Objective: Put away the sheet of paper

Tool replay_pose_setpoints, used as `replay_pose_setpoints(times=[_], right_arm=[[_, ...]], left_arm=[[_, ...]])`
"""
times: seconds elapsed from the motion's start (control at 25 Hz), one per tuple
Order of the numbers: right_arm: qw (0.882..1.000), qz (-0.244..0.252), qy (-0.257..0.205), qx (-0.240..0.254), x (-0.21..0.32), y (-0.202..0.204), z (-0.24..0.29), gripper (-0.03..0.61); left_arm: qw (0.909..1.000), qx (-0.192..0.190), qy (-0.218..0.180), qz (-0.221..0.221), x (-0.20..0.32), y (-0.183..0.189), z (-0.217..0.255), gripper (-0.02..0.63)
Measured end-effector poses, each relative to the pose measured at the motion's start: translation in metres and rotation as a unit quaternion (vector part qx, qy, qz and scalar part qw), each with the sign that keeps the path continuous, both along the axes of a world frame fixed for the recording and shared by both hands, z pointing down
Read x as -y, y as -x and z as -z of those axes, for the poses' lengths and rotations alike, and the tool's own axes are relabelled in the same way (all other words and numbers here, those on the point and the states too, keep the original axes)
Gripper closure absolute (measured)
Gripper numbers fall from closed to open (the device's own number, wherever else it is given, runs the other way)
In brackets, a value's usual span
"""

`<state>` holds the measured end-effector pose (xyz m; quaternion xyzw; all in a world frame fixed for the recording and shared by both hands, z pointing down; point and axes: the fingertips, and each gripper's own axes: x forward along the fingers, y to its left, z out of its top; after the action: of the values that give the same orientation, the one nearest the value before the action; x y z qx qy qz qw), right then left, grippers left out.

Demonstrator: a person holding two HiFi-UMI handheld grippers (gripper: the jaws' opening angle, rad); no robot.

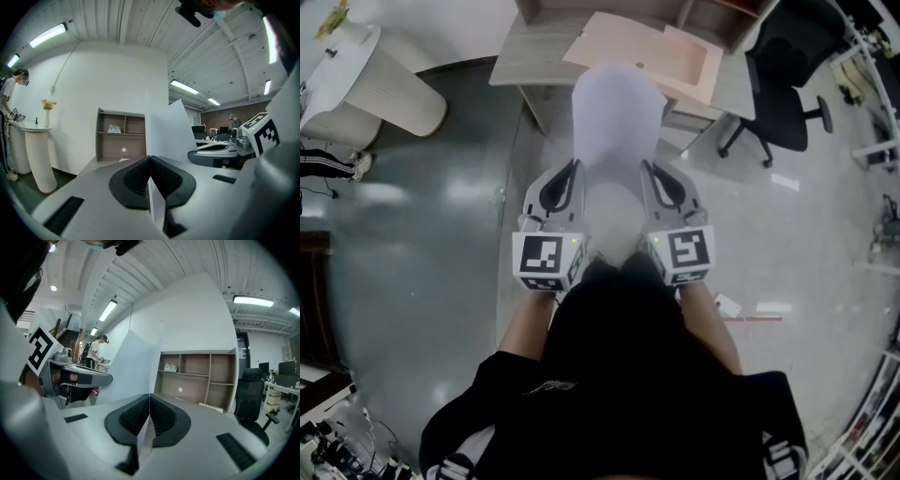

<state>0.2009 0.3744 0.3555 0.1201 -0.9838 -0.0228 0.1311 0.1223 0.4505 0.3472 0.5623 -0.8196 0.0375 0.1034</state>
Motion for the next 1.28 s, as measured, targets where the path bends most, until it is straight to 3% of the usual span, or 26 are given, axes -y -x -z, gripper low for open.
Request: replay_pose_setpoints(times=[0.2, 0.56, 1.12, 1.28], right_arm=[[1.000, 0.004, -0.006, -0.005, 0.005, 0.007, -0.005, 0.561], [0.999, 0.029, -0.006, 0.013, 0.029, 0.041, -0.008, 0.561], [0.999, 0.033, 0.037, 0.008, 0.148, 0.089, -0.021, 0.561], [0.998, 0.038, 0.045, 0.013, 0.185, 0.101, -0.019, 0.561]], left_arm=[[0.9999, -0.016, 0.003, 0.003, 0.004, 0.007, -0.014, 0.568], [0.9997, -0.006, 0.017, 0.015, 0.031, 0.034, -0.021, 0.568], [0.9987, -0.011, 0.047, 0.012, 0.153, 0.087, -0.030, 0.568], [0.9978, -0.027, 0.058, 0.019, 0.190, 0.102, -0.030, 0.568]])
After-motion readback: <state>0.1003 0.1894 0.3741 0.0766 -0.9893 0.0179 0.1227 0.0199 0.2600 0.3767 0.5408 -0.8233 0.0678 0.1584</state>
